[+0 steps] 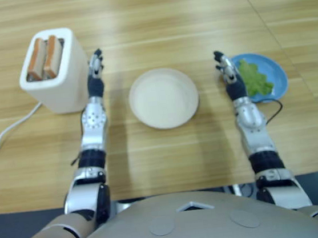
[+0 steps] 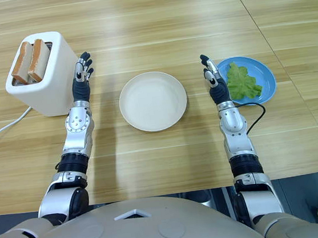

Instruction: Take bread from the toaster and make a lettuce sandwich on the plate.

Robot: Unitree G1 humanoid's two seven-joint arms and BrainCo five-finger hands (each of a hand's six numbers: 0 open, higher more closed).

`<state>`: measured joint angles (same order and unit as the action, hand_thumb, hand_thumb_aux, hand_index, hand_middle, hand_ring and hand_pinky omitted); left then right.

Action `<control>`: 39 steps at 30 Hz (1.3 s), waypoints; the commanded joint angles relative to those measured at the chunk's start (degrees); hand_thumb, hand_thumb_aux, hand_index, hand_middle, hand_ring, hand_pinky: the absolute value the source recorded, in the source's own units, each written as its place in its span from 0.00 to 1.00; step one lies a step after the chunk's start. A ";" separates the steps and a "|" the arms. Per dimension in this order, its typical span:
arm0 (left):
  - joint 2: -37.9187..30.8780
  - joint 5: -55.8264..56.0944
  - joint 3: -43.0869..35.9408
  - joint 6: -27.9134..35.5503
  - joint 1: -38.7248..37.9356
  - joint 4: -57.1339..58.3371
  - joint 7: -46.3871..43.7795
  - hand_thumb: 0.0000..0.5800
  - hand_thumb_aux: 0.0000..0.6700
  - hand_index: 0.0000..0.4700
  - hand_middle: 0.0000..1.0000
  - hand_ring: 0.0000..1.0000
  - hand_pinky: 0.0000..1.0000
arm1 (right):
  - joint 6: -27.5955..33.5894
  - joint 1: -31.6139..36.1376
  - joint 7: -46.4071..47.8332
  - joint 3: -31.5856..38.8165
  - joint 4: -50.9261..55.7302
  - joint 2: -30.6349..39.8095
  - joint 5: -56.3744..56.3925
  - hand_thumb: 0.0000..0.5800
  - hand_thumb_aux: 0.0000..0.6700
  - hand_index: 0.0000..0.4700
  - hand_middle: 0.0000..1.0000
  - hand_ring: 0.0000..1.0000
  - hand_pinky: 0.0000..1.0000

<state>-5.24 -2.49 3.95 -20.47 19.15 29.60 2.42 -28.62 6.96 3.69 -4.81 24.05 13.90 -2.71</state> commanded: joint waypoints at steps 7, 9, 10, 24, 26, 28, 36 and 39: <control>-0.14 -0.14 -0.17 0.21 0.05 1.41 -0.20 0.00 0.00 0.00 0.00 0.00 0.00 | 0.10 0.01 0.15 0.03 0.75 0.15 -0.25 0.00 0.00 0.00 0.00 0.00 0.00; -0.11 -0.25 -0.32 0.25 0.03 1.40 -0.28 0.00 0.00 0.00 0.00 0.00 0.00 | 0.10 0.00 0.15 0.02 0.76 0.14 -0.22 0.00 0.00 0.00 0.00 0.00 0.00; -0.31 -1.36 -1.11 0.27 -0.63 -1.19 -0.19 0.00 0.00 0.00 0.00 0.00 0.00 | 0.11 0.07 0.14 0.05 0.87 0.12 -0.25 0.00 0.00 0.00 0.00 0.00 0.00; -19.07 -39.45 11.30 23.86 -5.16 -47.34 6.47 0.00 0.00 0.00 0.00 0.00 0.00 | -0.28 0.14 -0.50 -0.34 2.11 0.40 -0.27 0.00 0.00 0.00 0.00 0.00 0.00; -22.97 -44.11 11.51 29.11 -5.35 -40.22 6.98 0.00 0.00 0.00 0.00 0.00 0.00 | -0.39 0.24 -0.51 -0.30 2.37 0.39 -0.26 0.00 0.00 0.00 0.00 0.00 0.00; -25.71 -47.22 10.63 33.58 -5.37 -33.47 6.79 0.00 0.00 0.00 0.00 0.00 0.00 | -0.56 0.33 -0.48 -0.29 2.64 0.43 -0.22 0.00 0.00 0.00 0.00 0.00 0.00; -28.92 -48.84 4.38 40.50 -3.06 -13.67 8.20 0.00 0.00 0.00 0.00 0.00 0.00 | -0.92 -0.31 -0.42 -0.89 2.34 1.04 0.17 0.00 0.00 0.00 0.00 0.00 0.00; -28.69 -48.32 2.01 41.18 -2.18 -10.28 8.66 0.00 0.00 0.00 0.00 0.00 0.00 | -0.92 -0.50 -0.28 -1.08 2.23 1.31 0.34 0.00 0.00 0.00 0.00 0.00 0.00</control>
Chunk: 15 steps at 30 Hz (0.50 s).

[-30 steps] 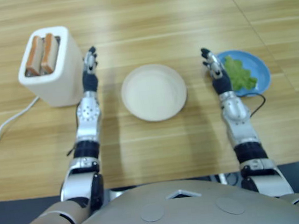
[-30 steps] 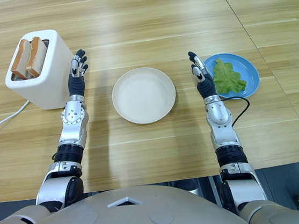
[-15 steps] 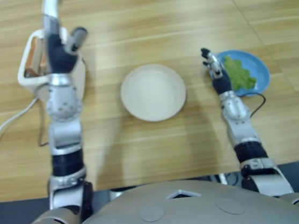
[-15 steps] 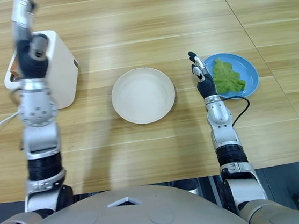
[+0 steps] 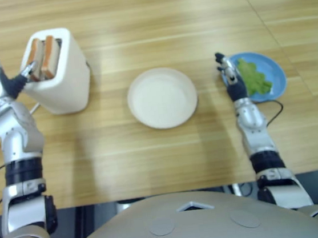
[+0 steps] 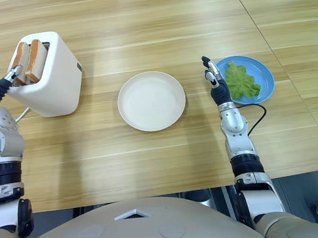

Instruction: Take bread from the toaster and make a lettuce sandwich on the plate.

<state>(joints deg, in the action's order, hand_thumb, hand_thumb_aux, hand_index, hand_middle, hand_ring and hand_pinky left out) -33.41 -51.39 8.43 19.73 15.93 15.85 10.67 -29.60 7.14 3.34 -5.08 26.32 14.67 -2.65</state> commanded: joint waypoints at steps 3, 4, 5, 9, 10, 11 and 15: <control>-0.36 1.23 -4.69 0.99 1.48 5.21 0.59 0.00 0.00 0.00 0.00 0.00 0.00 | 0.19 -0.64 0.18 -0.78 -0.19 0.61 0.28 0.00 0.00 0.00 0.00 0.00 0.00; -0.29 1.34 -5.33 0.94 1.48 5.23 0.60 0.00 0.00 0.00 0.00 0.00 0.00 | 0.22 -0.60 0.18 -0.75 -0.19 0.62 0.24 0.00 0.00 0.00 0.00 0.00 0.00; -0.18 1.29 -5.88 1.00 1.28 4.75 0.61 0.00 0.00 0.00 0.00 0.00 0.00 | 0.25 -0.58 0.23 -0.75 -0.20 0.66 0.24 0.00 0.00 0.00 0.00 0.00 0.00; -0.29 0.92 -7.37 1.57 0.58 2.91 0.72 0.00 0.00 0.00 0.00 0.00 0.00 | 0.40 -0.65 0.23 -0.74 -0.22 0.75 0.22 0.00 0.00 0.00 0.00 0.00 0.00; -0.43 0.80 -7.62 1.82 0.49 2.63 0.79 0.00 0.00 0.00 0.00 0.00 0.00 | 0.44 -0.74 0.21 -0.72 -0.32 0.75 0.23 0.00 0.00 0.00 0.00 0.00 0.00; -0.53 0.82 -7.71 2.04 0.40 2.35 1.05 0.00 0.00 0.00 0.00 0.00 0.00 | 0.48 -0.83 0.18 -0.69 -0.38 0.74 0.22 0.00 0.00 0.00 0.00 0.00 0.00; -0.96 1.41 -7.02 2.34 0.07 0.68 3.18 1.00 1.00 0.98 0.22 0.22 0.22 | 0.47 -0.75 0.17 -0.51 -0.02 0.67 0.10 0.00 0.00 0.00 0.00 0.00 0.00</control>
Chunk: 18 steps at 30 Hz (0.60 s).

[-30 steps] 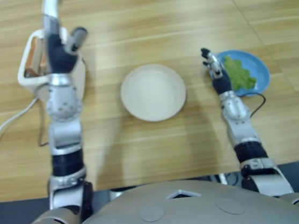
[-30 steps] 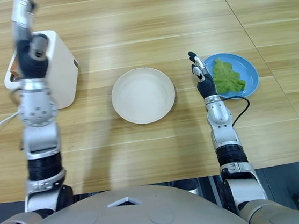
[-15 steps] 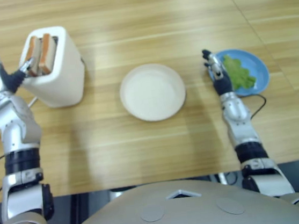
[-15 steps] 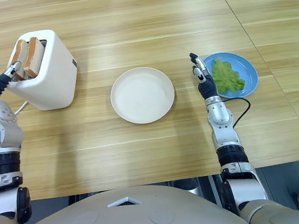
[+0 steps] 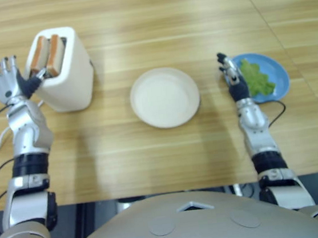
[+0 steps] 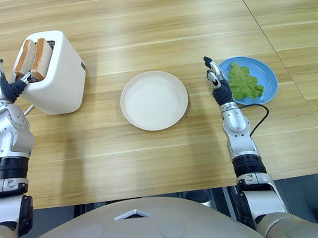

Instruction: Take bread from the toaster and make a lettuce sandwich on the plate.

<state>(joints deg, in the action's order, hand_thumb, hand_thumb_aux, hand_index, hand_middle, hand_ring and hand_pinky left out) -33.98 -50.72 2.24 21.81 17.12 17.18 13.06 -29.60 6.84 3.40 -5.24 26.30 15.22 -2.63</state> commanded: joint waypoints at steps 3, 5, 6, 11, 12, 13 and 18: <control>-0.46 0.47 -0.40 0.09 -1.41 -3.03 3.39 1.00 1.00 0.98 1.00 1.00 1.00 | 0.55 -0.45 0.07 -0.31 0.05 0.11 0.02 0.00 0.00 0.00 0.00 0.00 0.00; -0.37 0.18 -0.50 -0.36 -1.48 -4.25 5.31 1.00 1.00 0.98 1.00 1.00 1.00 | 0.60 -0.43 0.07 -0.28 0.07 0.11 0.00 0.00 0.00 0.00 0.00 0.00 0.00; -0.36 0.05 -0.74 -0.60 -1.35 -4.32 6.13 1.00 1.00 0.98 1.00 1.00 1.00 | 0.62 -0.43 0.06 -0.28 0.09 0.11 -0.02 0.00 0.00 0.00 0.00 0.00 0.00; 0.16 -0.48 -1.93 -1.67 -1.04 -4.26 10.60 1.00 1.00 0.98 1.00 1.00 1.00 | 0.71 0.00 0.11 -0.01 0.83 0.06 -0.25 0.00 0.00 0.00 0.00 0.00 0.00; 0.24 -0.71 -2.07 -1.83 -1.08 -4.71 11.49 1.00 1.00 0.98 1.00 1.00 1.00 | 0.77 0.02 0.12 -0.01 0.94 0.10 -0.28 0.00 0.00 0.00 0.00 0.00 0.00; 0.30 -0.90 -2.13 -2.11 -1.16 -5.41 12.50 1.00 1.00 0.98 1.00 1.00 1.00 | 0.83 0.03 0.14 0.02 1.03 0.15 -0.32 0.00 0.00 0.00 0.00 0.00 0.00; 0.27 -2.42 0.62 -5.53 -3.70 -16.80 22.44 1.00 1.00 0.98 1.00 1.00 1.00 | 1.14 0.12 0.25 0.42 1.88 0.25 -0.72 0.00 0.00 0.00 0.00 0.00 0.00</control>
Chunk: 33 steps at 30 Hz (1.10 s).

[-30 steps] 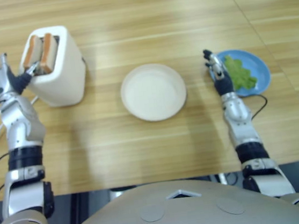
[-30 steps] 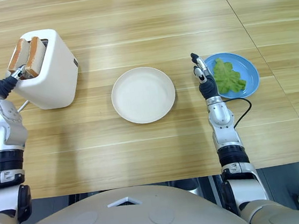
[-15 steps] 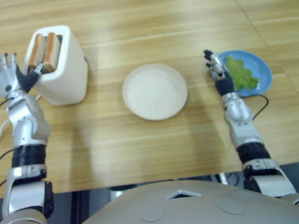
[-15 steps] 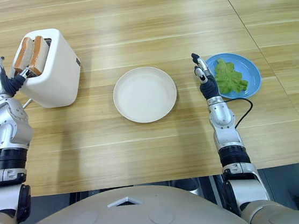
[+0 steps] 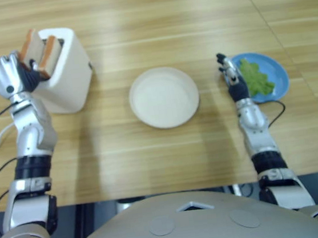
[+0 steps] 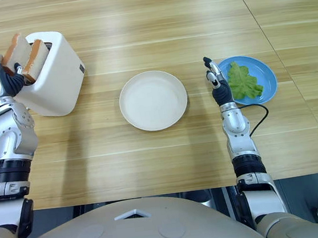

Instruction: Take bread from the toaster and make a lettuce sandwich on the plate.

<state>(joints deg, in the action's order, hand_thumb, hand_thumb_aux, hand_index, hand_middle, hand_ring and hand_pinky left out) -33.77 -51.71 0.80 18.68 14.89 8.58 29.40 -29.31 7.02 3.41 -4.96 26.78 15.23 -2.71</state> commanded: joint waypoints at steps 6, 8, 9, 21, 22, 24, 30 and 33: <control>0.81 -1.29 8.27 -9.24 -6.23 -27.61 14.23 1.00 1.00 0.98 1.00 1.00 1.00 | 0.92 -0.14 0.14 0.54 1.75 0.15 -0.78 0.00 0.00 0.00 0.00 0.00 0.00; 1.81 1.69 8.31 -12.57 -6.33 -31.03 12.72 1.00 1.00 0.98 1.00 1.00 1.00 | 0.84 -0.04 0.11 0.70 2.09 0.05 -0.85 0.00 0.00 0.00 0.00 0.00 0.00; 2.36 2.87 8.16 -13.96 -6.26 -31.87 11.89 1.00 1.00 0.98 1.00 1.00 1.00 | 0.80 0.00 0.10 0.76 2.21 0.00 -0.88 0.00 0.00 0.00 0.00 0.00 0.00; 20.72 40.48 -4.97 -27.95 -0.67 -2.66 -19.29 1.00 1.00 0.98 1.00 1.00 1.00 | 1.14 0.01 0.26 0.67 1.97 -0.15 -1.11 0.00 0.00 0.00 0.00 0.00 0.00; 21.73 43.36 -5.29 -26.88 0.00 0.31 -23.27 1.00 1.00 0.98 1.00 1.00 1.00 | 1.16 -0.05 0.26 0.60 1.95 -0.10 -1.10 0.00 0.00 0.00 0.00 0.00 0.00; 23.82 48.82 -5.83 -23.10 1.19 6.44 -31.57 1.00 1.00 0.98 1.00 1.00 1.00 | 1.20 -0.14 0.25 0.54 1.91 -0.07 -1.09 0.00 0.00 0.00 0.00 0.00 0.00; 24.74 48.99 -11.15 -18.55 1.61 16.00 -44.13 1.00 1.00 0.98 1.00 1.00 1.00 | 1.46 -0.20 0.25 0.69 1.74 -0.16 -1.15 0.00 0.00 0.00 0.00 0.00 0.00; 24.57 47.59 -13.83 -18.57 0.96 16.36 -47.29 1.00 1.00 0.98 1.00 1.00 1.00 | 1.54 -0.38 0.33 0.64 1.47 -0.07 -1.09 0.00 0.00 0.00 0.00 0.00 0.00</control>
<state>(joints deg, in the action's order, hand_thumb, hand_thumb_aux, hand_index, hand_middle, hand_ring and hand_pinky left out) -8.95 -2.83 -11.04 -0.52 16.47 24.19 -15.61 -28.50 7.16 3.45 -4.33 28.52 15.08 -3.76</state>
